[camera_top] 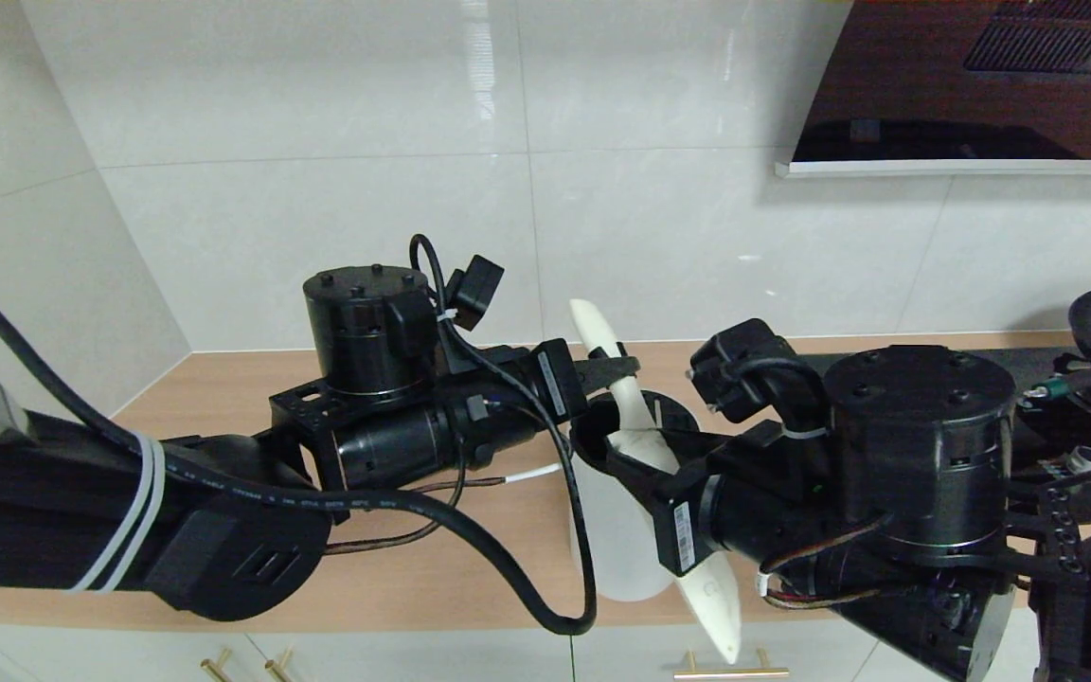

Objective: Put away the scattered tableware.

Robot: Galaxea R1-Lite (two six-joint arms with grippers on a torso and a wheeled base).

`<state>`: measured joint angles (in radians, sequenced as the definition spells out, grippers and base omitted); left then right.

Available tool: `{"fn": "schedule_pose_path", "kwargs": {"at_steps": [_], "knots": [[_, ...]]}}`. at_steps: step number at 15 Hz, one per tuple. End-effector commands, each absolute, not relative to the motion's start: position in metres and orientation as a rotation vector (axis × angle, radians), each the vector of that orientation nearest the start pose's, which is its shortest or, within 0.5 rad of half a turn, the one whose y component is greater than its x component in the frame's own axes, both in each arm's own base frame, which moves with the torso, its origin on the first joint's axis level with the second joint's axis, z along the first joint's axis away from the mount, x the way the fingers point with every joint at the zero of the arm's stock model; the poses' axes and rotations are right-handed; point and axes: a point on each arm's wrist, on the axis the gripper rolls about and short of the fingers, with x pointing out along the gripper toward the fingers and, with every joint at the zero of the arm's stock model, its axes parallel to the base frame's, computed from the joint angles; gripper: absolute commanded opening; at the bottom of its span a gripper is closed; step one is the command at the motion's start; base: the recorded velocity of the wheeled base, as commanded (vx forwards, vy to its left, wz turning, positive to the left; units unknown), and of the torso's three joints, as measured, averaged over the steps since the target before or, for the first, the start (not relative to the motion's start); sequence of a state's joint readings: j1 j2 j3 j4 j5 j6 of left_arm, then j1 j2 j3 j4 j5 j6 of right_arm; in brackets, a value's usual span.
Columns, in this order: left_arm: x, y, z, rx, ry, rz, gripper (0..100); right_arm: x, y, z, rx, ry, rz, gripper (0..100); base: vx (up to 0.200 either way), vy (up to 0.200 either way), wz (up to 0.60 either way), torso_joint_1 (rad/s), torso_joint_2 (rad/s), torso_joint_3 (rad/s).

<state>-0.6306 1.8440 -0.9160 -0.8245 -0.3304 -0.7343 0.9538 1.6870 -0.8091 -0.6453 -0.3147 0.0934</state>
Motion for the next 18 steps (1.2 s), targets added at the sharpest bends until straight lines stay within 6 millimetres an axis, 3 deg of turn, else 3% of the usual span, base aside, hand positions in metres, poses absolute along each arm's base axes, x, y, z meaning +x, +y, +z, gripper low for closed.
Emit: {"fn": "schedule_pose_path", "kwargs": {"at_steps": [1, 9, 10, 14, 18], "knots": [[0.275, -0.210, 0.184, -0.657, 0.456, -0.875, 0, 0.181, 0.243, 0.189, -0.049, 0.218, 0.627, 0, 0.000, 0.000, 0.00, 0.000, 0.00, 0.000], [0.275, -0.210, 0.184, -0.667, 0.457, -0.873, 0, 0.182, 0.243, 0.191, -0.042, 0.200, 0.599, 0, 0.000, 0.000, 0.00, 0.000, 0.00, 0.000], [0.275, -0.210, 0.185, -0.691, 0.466, -0.869, 0, 0.182, 0.243, 0.190, -0.044, 0.203, 0.599, 100, 0.000, 0.000, 0.00, 0.000, 0.00, 0.000], [0.273, -0.208, 0.193, -0.716, 0.454, -0.872, 0, 0.181, 0.242, 0.193, -0.016, 0.198, 0.598, 100, 0.000, 0.000, 0.00, 0.000, 0.00, 0.000], [0.263, -0.190, 0.221, -0.725, 0.354, -0.872, 0, 0.169, 0.221, 0.224, 0.056, 0.114, 0.594, 100, 0.000, 0.000, 0.00, 0.000, 0.00, 0.000]]}}
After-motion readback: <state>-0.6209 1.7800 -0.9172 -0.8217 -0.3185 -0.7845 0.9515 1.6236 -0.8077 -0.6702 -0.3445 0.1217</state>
